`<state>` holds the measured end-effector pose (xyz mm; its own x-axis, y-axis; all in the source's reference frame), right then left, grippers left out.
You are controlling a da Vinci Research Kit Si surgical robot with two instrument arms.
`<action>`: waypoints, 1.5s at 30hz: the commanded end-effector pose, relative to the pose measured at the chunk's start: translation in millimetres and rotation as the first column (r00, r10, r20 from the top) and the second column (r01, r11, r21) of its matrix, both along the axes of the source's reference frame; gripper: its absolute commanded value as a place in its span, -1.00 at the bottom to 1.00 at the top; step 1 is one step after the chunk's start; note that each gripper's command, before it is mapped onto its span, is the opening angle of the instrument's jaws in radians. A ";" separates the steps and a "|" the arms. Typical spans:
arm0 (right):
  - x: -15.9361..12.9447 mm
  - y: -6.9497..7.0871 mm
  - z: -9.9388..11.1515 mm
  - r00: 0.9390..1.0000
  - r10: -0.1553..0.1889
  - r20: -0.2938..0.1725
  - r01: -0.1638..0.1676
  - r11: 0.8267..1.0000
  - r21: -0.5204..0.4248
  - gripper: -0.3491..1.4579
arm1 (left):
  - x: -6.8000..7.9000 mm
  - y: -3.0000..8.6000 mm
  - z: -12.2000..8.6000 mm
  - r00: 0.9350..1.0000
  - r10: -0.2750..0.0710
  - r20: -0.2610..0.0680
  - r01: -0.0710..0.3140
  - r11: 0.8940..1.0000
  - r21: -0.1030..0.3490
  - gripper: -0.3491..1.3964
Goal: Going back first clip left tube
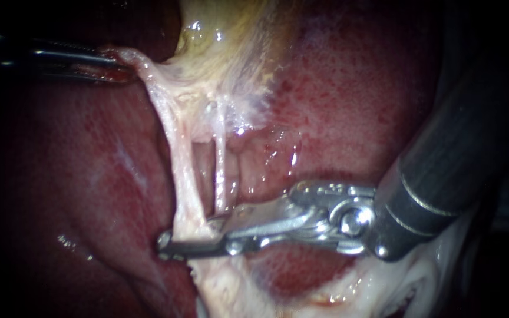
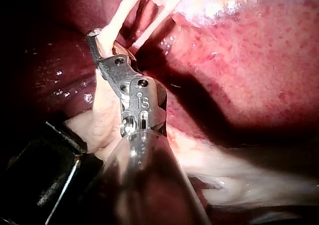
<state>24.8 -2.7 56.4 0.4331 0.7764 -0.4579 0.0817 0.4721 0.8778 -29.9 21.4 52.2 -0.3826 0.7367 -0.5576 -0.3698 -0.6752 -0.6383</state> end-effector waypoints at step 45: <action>-16.8 4.5 0.0 1.000 0.011 -0.024 -0.024 0.781 -0.624 -0.06 | 0.3 -0.2 -0.2 1.000 0.000 0.000 0.000 1.000 0.000 -1.00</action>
